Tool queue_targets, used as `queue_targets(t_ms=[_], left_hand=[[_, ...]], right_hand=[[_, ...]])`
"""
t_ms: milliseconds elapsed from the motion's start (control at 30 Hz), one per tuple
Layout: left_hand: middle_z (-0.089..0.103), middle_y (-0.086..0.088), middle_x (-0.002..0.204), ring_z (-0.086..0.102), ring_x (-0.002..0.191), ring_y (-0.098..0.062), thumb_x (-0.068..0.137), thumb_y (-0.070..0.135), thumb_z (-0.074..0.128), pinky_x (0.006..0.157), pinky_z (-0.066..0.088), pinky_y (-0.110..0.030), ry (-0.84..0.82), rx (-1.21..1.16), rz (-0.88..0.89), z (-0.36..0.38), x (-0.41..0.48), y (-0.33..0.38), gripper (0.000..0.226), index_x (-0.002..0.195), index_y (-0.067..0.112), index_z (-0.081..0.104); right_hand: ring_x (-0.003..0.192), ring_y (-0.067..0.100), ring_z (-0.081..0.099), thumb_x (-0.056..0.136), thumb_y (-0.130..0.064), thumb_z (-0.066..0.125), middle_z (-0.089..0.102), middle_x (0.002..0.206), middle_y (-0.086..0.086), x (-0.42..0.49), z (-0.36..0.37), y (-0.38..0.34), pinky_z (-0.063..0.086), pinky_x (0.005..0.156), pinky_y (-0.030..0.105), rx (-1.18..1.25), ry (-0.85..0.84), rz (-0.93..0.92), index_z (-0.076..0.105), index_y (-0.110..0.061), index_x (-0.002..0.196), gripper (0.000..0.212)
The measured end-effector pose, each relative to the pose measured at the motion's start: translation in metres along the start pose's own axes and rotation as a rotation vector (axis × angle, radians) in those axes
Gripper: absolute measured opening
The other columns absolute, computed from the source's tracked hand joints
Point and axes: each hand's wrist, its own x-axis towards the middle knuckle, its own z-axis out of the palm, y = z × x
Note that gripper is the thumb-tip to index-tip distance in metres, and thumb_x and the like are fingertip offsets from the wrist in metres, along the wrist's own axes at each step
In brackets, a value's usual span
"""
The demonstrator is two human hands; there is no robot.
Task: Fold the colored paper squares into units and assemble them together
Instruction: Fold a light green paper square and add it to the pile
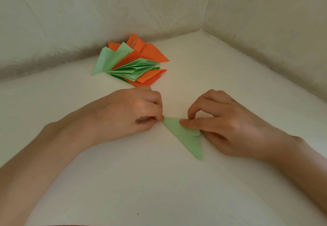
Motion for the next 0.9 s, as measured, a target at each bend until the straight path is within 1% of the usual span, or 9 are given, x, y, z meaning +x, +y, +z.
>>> queue_targets(t_ms=[167,233,333,400,467,567,700,800,900], left_hand=[[0.060,0.010,0.089,0.052,0.082,-0.005,0.082,0.030,0.040,0.065,0.051,-0.034,0.050,-0.088,-0.138,-0.001,-0.006,0.011,0.032,0.082,0.018,0.070],[0.056,0.012,0.086,0.052,0.083,-0.004,0.083,0.043,0.038,0.071,0.048,-0.033,0.099,-0.207,-0.263,0.003,-0.004,0.018,0.035,0.080,0.020,0.065],[0.046,0.017,0.087,0.043,0.083,-0.001,0.074,0.067,0.043,0.075,0.043,-0.029,0.126,-0.190,-0.381,0.017,0.002,0.021,0.038,0.086,0.032,0.051],[0.044,0.019,0.091,0.041,0.089,0.001,0.067,0.072,0.046,0.079,0.041,-0.029,0.105,-0.232,-0.441,0.021,0.003,0.022,0.037,0.083,0.039,0.048],[0.045,0.019,0.089,0.042,0.092,0.005,0.065,0.069,0.058,0.079,0.039,-0.024,0.100,-0.296,-0.487,0.020,0.005,0.025,0.035,0.078,0.038,0.048],[0.055,0.011,0.077,0.050,0.078,-0.001,0.071,0.042,0.076,0.066,0.039,-0.016,0.145,-0.459,-0.528,0.018,0.008,0.035,0.029,0.076,0.030,0.050],[0.066,0.009,0.070,0.051,0.055,0.001,0.068,0.041,0.069,0.057,0.039,-0.010,0.246,-0.734,-0.563,0.017,0.012,0.041,0.020,0.078,0.025,0.061],[0.070,0.002,0.065,0.061,0.059,-0.005,0.068,0.033,0.067,0.064,0.045,-0.014,0.305,-0.888,-0.596,0.015,0.013,0.038,0.015,0.079,0.023,0.071],[0.069,0.008,0.061,0.060,0.055,-0.002,0.072,0.022,0.065,0.061,0.045,-0.010,0.340,-0.971,-0.561,0.013,0.014,0.040,0.011,0.079,0.017,0.072]], right_hand=[[0.087,0.029,0.054,0.072,-0.004,0.038,0.063,0.096,0.009,0.002,-0.008,-0.007,0.043,0.074,0.041,0.035,-0.063,0.032,0.071,-0.008,0.104,0.047],[0.085,0.030,0.055,0.071,-0.005,0.037,0.062,0.096,0.008,0.004,-0.009,-0.010,0.043,0.072,0.042,0.041,-0.071,0.063,0.072,-0.009,0.104,0.047],[0.082,0.029,0.054,0.073,-0.008,0.038,0.062,0.095,0.007,0.005,-0.009,-0.012,0.043,0.070,0.042,0.054,-0.068,0.091,0.072,-0.011,0.102,0.046],[0.082,0.025,0.054,0.078,-0.012,0.039,0.062,0.094,0.004,0.005,-0.008,-0.013,0.043,0.070,0.040,0.117,-0.050,0.156,0.072,-0.012,0.103,0.042],[0.084,0.020,0.051,0.087,-0.024,0.043,0.061,0.093,0.000,0.006,-0.005,-0.012,0.042,0.073,0.037,0.189,-0.004,0.268,0.070,-0.014,0.107,0.035],[0.085,0.013,0.045,0.088,-0.043,0.049,0.058,0.090,-0.004,0.011,0.003,-0.013,0.039,0.077,0.025,0.252,0.018,0.386,0.069,-0.018,0.102,0.035],[0.080,0.006,0.049,0.085,-0.028,0.064,0.059,0.077,-0.010,0.016,0.004,-0.018,0.038,0.071,0.014,0.481,0.090,0.516,0.064,-0.027,0.080,0.005],[0.079,0.008,0.053,0.085,-0.031,0.063,0.062,0.079,-0.011,0.015,0.001,-0.019,0.039,0.069,0.016,0.600,0.138,0.597,0.062,-0.034,0.077,0.009],[0.076,0.009,0.053,0.083,-0.033,0.058,0.062,0.079,-0.010,0.016,0.001,-0.021,0.040,0.069,0.020,0.615,0.169,0.609,0.062,-0.032,0.079,0.006]])
